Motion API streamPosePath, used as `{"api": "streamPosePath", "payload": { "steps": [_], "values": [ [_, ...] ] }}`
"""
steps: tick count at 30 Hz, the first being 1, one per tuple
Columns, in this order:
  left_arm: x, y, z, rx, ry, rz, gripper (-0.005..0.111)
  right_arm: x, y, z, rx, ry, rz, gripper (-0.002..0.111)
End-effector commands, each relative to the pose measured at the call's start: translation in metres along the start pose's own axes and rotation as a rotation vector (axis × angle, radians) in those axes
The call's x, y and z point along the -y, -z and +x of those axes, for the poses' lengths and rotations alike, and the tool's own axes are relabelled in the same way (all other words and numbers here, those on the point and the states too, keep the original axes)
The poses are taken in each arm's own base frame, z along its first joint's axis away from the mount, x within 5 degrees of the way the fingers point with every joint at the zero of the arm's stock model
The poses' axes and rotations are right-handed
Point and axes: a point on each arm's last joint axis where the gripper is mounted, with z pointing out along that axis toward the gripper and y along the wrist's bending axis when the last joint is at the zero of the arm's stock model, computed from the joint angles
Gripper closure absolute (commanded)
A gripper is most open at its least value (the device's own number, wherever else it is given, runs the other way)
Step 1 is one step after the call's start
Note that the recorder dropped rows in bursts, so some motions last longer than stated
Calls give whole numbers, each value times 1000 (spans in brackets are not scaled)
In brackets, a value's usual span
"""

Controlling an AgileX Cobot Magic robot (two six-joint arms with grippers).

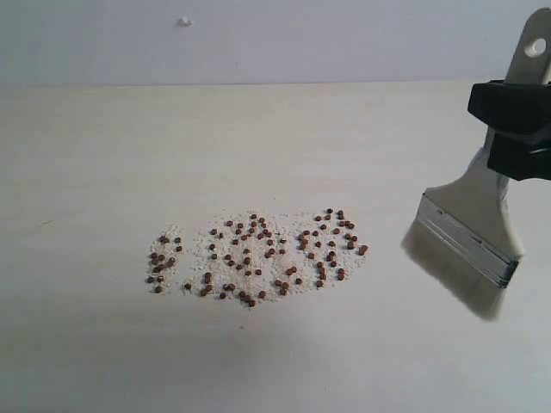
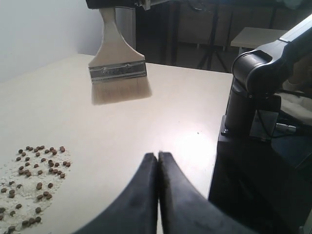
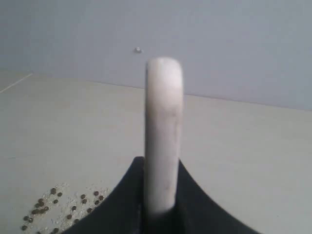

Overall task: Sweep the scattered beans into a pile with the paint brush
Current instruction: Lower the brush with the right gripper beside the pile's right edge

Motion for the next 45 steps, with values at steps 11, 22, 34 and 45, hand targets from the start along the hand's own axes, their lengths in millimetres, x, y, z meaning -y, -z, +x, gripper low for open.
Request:
{"api": "streamPosePath", "payload": {
  "steps": [11,22,34,45],
  "values": [
    [1,0,0,6,6,6,107,15,2,0,21,-179,170,108],
    [1,0,0,6,6,6,107,20,4,-8,120,-225,212,108],
    [1,0,0,6,6,6,107,26,-3,5,225,-221,217,108],
    [1,0,0,6,6,6,107,34,-39,15,271,-67,229,108]
  ]
}}
